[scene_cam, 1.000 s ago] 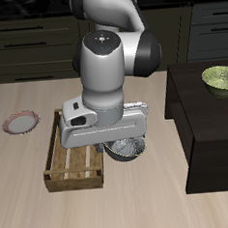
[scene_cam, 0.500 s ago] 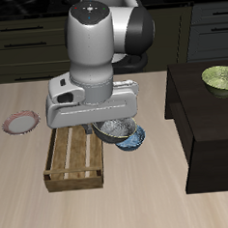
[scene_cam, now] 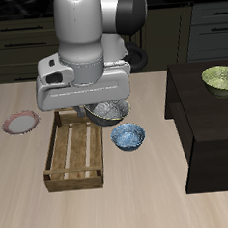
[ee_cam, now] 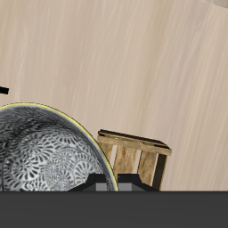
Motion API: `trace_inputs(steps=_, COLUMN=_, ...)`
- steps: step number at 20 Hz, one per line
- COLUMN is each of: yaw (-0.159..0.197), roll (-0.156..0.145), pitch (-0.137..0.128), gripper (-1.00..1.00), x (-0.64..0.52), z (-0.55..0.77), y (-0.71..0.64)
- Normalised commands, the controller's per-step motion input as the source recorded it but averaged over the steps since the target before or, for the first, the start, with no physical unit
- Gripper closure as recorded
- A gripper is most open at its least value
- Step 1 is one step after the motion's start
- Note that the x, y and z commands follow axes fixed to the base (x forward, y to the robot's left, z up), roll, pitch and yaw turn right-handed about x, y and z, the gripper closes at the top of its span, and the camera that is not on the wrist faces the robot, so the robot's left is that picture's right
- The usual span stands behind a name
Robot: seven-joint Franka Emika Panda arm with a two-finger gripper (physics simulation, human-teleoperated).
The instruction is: Place the black bowl on the plate
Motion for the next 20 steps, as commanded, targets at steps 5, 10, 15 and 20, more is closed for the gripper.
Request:
trace_inputs(steps=5, yaw=0.0, roll=-0.011, pitch=-0.037, gripper=1.0, x=-0.23, z=0.2, y=-0.29)
trace_inputs(steps=10, yaw=-0.016, roll=0.021, pitch=-0.043, gripper=1.0, x=-0.49, z=0.22, y=-0.27)
trace_inputs(steps=15, yaw=0.01, roll=0.014, pitch=-0.041, gripper=1.0, x=-0.44, z=0.12, y=-0.18)
trace_inputs(steps=20, yaw=-0.014, roll=-0.01, pitch=-0.021, gripper=1.0, x=-0.28, z=0.0, y=-0.24)
